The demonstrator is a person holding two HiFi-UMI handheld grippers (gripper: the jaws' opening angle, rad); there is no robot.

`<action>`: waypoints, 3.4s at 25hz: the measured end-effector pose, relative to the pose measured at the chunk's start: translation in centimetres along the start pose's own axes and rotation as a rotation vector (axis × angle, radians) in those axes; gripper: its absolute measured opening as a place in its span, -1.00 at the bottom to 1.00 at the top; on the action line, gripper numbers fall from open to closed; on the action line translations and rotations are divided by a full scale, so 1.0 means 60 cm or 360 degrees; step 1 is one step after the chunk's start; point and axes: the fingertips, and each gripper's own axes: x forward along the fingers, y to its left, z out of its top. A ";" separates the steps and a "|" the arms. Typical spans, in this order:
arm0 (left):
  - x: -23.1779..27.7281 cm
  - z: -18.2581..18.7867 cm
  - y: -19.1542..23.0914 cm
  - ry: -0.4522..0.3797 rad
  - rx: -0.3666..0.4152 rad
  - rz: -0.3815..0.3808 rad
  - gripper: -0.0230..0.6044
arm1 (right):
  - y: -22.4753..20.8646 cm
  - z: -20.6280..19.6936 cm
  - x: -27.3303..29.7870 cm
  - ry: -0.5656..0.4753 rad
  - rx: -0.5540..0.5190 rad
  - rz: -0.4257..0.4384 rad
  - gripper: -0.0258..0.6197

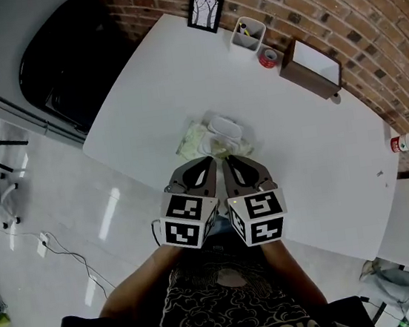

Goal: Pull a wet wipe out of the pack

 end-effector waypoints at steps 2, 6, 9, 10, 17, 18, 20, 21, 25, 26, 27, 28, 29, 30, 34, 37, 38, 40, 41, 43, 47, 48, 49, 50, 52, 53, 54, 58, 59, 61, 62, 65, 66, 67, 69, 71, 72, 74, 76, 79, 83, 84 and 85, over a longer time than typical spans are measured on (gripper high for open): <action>0.003 -0.003 0.006 0.0008 -0.0003 0.0010 -0.89 | -0.002 -0.002 0.007 0.0009 0.0008 0.0003 -0.85; 0.010 -0.005 0.014 0.0026 -0.0021 0.0017 -0.89 | -0.008 -0.006 0.020 0.0037 0.0013 0.0004 -0.85; 0.014 -0.005 0.020 0.0027 -0.0032 0.0028 -0.89 | -0.012 -0.010 0.028 0.0058 0.0020 0.0002 -0.85; 0.015 -0.006 0.022 0.0031 -0.0033 0.0031 -0.89 | -0.013 -0.011 0.030 0.0065 0.0021 0.0000 -0.85; 0.020 -0.008 0.029 0.0046 -0.0035 0.0033 -0.89 | -0.017 -0.012 0.043 0.0070 0.0034 0.0004 -0.85; 0.021 -0.008 0.030 0.0044 -0.0038 0.0033 -0.89 | -0.018 -0.013 0.044 0.0072 0.0039 0.0006 -0.84; 0.021 -0.010 0.031 0.0046 -0.0042 0.0033 -0.89 | -0.016 -0.015 0.047 0.0077 0.0053 0.0022 -0.78; 0.021 -0.011 0.033 0.0049 -0.0043 0.0034 -0.89 | -0.015 -0.017 0.050 0.0084 0.0059 0.0032 -0.68; 0.022 -0.011 0.038 0.0052 -0.0042 0.0039 -0.89 | -0.014 -0.023 0.058 0.0111 0.0071 0.0041 -0.64; 0.022 -0.012 0.039 0.0055 -0.0042 0.0039 -0.89 | -0.013 -0.024 0.060 0.0116 0.0075 0.0040 -0.64; 0.022 -0.012 0.040 0.0058 -0.0044 0.0039 -0.89 | -0.014 -0.026 0.062 0.0121 0.0075 0.0036 -0.64; 0.022 -0.012 0.041 0.0060 -0.0046 0.0040 -0.89 | -0.014 -0.027 0.064 0.0126 0.0071 0.0030 -0.64; 0.022 -0.013 0.042 0.0060 -0.0047 0.0040 -0.89 | -0.014 -0.028 0.066 0.0131 0.0063 0.0025 -0.64; 0.021 -0.013 0.043 0.0060 -0.0047 0.0040 -0.89 | -0.014 -0.028 0.068 0.0136 0.0057 0.0024 -0.64; 0.019 -0.014 0.045 0.0061 -0.0046 0.0039 -0.89 | -0.013 -0.032 0.071 0.0160 0.0054 0.0015 -0.81; 0.018 -0.012 0.044 0.0056 -0.0043 0.0033 -0.89 | -0.011 -0.029 0.071 0.0152 0.0073 0.0019 -0.86; 0.018 -0.011 0.043 0.0054 -0.0043 0.0031 -0.89 | -0.011 -0.027 0.070 0.0147 0.0074 0.0020 -0.86; 0.017 -0.009 0.040 0.0051 -0.0043 0.0024 -0.89 | -0.011 -0.025 0.068 0.0142 0.0070 0.0015 -0.86; 0.016 -0.009 0.039 0.0050 -0.0042 0.0023 -0.89 | -0.010 -0.024 0.067 0.0138 0.0070 0.0012 -0.86; 0.015 -0.009 0.039 0.0050 -0.0039 0.0023 -0.89 | -0.010 -0.020 0.066 0.0127 0.0071 0.0008 -0.86; 0.011 -0.007 0.037 0.0044 -0.0033 0.0029 -0.89 | -0.012 -0.012 0.062 0.0096 0.0055 -0.0003 -0.87; 0.009 -0.006 0.037 0.0043 -0.0031 0.0028 -0.89 | -0.014 -0.011 0.061 0.0089 0.0048 -0.0006 -0.87; 0.007 -0.005 0.036 0.0043 -0.0028 0.0027 -0.89 | -0.014 -0.009 0.060 0.0081 0.0043 -0.0009 -0.87; 0.005 -0.004 0.036 0.0041 -0.0025 0.0027 -0.89 | -0.014 -0.007 0.058 0.0075 0.0040 -0.0011 -0.87; 0.002 0.000 0.036 0.0023 -0.0022 0.0034 -0.89 | -0.013 -0.003 0.054 0.0063 0.0037 -0.0014 -0.87; 0.000 0.002 0.036 0.0014 -0.0021 0.0036 -0.89 | -0.013 -0.002 0.052 0.0058 0.0037 -0.0016 -0.87; -0.002 0.003 0.036 0.0008 -0.0019 0.0037 -0.89 | -0.013 0.000 0.050 0.0054 0.0037 -0.0019 -0.87; -0.008 0.008 0.034 -0.0006 -0.0003 0.0036 -0.89 | -0.013 0.009 0.042 0.0026 0.0030 -0.0032 -0.87; -0.010 0.009 0.033 -0.0008 -0.0001 0.0035 -0.89 | -0.013 0.010 0.040 0.0020 0.0029 -0.0035 -0.87; -0.014 0.012 0.031 -0.0021 0.0003 0.0035 -0.89 | -0.012 0.013 0.034 0.0007 0.0027 -0.0042 -0.87; -0.016 0.014 0.030 -0.0026 0.0002 0.0032 -0.89 | -0.012 0.015 0.032 0.0000 0.0026 -0.0047 -0.87; -0.020 0.018 0.028 -0.0037 -0.0003 0.0020 -0.89 | -0.010 0.024 0.024 -0.0025 0.0020 -0.0057 -0.87; -0.022 0.019 0.026 -0.0040 0.0001 0.0017 -0.89 | -0.010 0.026 0.021 -0.0033 0.0016 -0.0062 -0.87; -0.024 0.020 0.024 -0.0043 0.0006 0.0014 -0.89 | -0.010 0.028 0.018 -0.0041 0.0013 -0.0068 -0.87; -0.027 0.020 0.020 -0.0050 0.0013 0.0010 -0.89 | -0.010 0.031 0.011 -0.0052 0.0010 -0.0078 -0.87; -0.031 0.021 0.016 -0.0056 0.0017 0.0005 -0.89 | -0.009 0.032 0.005 -0.0058 0.0008 -0.0087 -0.87; -0.033 0.022 0.014 -0.0060 0.0021 0.0002 -0.89 | -0.009 0.032 0.002 -0.0061 0.0007 -0.0093 -0.87; -0.037 0.023 0.011 -0.0065 0.0029 -0.0001 -0.89 | -0.008 0.031 -0.004 -0.0069 0.0005 -0.0103 -0.87; -0.042 0.022 0.008 -0.0070 0.0035 -0.0002 -0.89 | -0.005 0.030 -0.010 -0.0081 0.0005 -0.0111 -0.87; -0.051 0.021 0.005 -0.0082 0.0042 -0.0004 -0.89 | 0.000 0.035 -0.019 -0.0114 0.0008 -0.0125 -0.87; -0.061 0.020 0.001 -0.0098 0.0046 -0.0007 -0.89 | 0.006 0.040 -0.030 -0.0145 0.0017 -0.0134 -0.87; -0.064 0.020 0.000 -0.0102 0.0048 -0.0007 -0.89 | 0.007 0.040 -0.033 -0.0151 0.0019 -0.0137 -0.87; -0.067 0.019 -0.001 -0.0106 0.0051 -0.0006 -0.89 | 0.009 0.041 -0.036 -0.0160 0.0020 -0.0139 -0.87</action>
